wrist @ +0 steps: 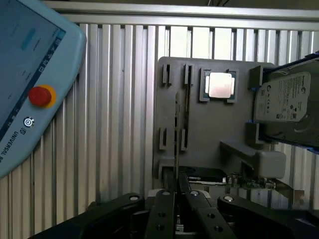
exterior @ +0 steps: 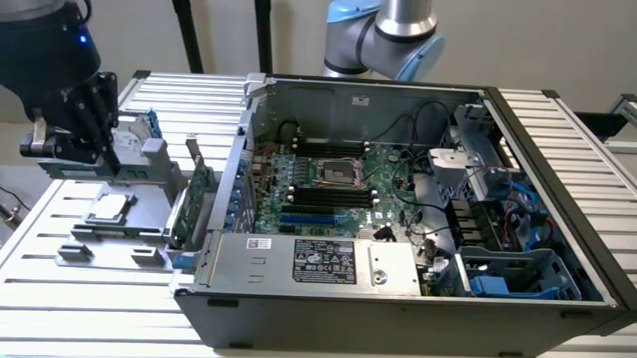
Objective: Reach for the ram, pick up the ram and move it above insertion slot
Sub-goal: 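Pick up the ram and move it above insertion slot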
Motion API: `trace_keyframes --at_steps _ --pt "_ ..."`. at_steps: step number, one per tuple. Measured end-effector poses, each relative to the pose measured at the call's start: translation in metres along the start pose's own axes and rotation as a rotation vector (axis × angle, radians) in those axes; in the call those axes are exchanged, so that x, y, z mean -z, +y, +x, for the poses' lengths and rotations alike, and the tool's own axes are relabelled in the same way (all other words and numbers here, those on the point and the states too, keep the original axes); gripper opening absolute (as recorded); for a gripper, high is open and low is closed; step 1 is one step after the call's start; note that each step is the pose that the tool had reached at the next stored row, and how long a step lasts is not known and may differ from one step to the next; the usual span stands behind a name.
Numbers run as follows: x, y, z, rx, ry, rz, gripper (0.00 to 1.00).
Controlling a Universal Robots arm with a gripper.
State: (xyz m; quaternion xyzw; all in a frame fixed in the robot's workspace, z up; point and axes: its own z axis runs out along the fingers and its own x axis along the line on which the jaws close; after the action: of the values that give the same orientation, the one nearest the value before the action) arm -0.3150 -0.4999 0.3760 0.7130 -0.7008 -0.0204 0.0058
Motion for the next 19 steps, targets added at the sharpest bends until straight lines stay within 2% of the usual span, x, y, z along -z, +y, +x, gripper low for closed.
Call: trace_keyframes --at_steps 8,15,19 --pt "0.0249 -0.0356 0.000 0.003 -0.0157 -0.0037 0.13" --pt "0.0330 -0.0674 0.001 0.004 -0.0307 -0.0049 0.13" --pt "0.0357 -0.0853 0.001 0.004 -0.0359 -0.0055 0.13"
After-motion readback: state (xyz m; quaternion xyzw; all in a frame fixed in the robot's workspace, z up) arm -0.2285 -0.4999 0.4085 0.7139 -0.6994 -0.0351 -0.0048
